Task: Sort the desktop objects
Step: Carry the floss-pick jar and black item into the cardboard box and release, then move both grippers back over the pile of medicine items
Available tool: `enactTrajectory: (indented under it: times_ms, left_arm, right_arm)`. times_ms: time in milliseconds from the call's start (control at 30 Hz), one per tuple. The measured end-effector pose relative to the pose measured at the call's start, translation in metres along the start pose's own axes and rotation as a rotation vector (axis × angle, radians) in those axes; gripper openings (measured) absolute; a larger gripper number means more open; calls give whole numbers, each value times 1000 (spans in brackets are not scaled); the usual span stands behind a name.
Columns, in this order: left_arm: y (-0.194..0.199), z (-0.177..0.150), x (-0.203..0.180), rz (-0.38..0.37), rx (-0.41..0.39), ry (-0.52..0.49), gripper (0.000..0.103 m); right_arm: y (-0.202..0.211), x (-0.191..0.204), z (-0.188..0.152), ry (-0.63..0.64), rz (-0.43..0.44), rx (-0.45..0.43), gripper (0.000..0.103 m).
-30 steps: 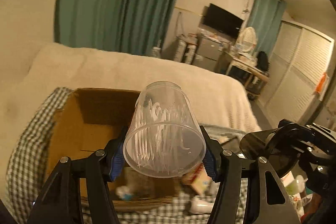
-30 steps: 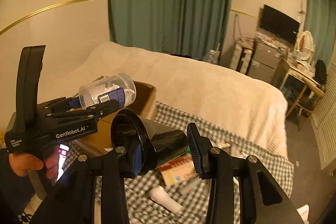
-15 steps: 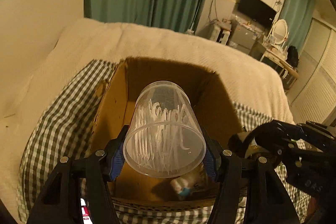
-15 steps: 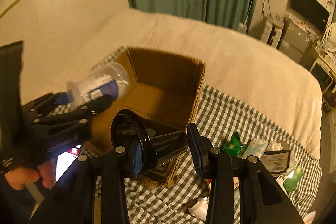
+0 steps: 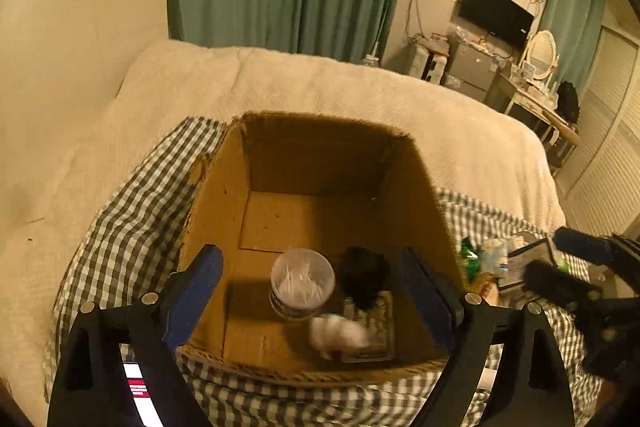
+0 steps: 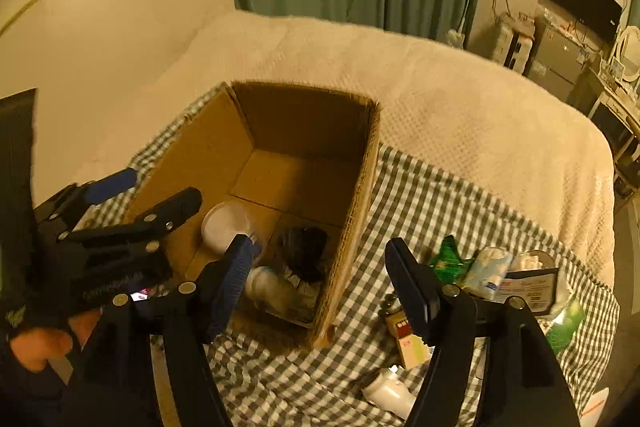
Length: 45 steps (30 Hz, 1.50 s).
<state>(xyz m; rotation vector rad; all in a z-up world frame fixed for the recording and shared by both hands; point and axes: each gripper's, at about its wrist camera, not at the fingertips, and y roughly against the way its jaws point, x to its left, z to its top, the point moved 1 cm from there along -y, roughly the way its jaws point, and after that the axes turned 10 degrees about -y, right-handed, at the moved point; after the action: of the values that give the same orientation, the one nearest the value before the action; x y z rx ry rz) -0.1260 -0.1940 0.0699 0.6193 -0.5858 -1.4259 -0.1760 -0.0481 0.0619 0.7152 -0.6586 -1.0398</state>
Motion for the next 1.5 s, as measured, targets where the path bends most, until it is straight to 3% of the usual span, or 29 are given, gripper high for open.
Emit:
enactTrajectory:
  times_ms: [167, 333, 467, 667, 833, 1100, 1500]
  left_arm:
    - [32, 5, -42, -50, -41, -45, 93]
    - [52, 6, -100, -122, -63, -76, 95]
    - [55, -4, -156, -184, -49, -130, 96]
    - [40, -31, -211, -205, -16, -191, 96]
    - [17, -51, -227, -200, 14, -241, 96]
    - [-37, -74, -240, -198, 46, -311, 96]
    - [-118, -96, -250, -189, 69, -384, 96]
  right_arm:
    - [61, -42, -16, -57, -28, -112, 68]
    - [127, -100, -39, -153, -115, -198, 68]
    - [163, -132, -64, -222, -164, -228, 68]
    - [184, -176, -108, -285, -225, -228, 68]
    - [179, -210, -135, -351, -255, -217, 68]
    - [133, -241, -166, -452, -280, -199, 73]
    - [47, -261, -170, -531, -327, -237, 80]
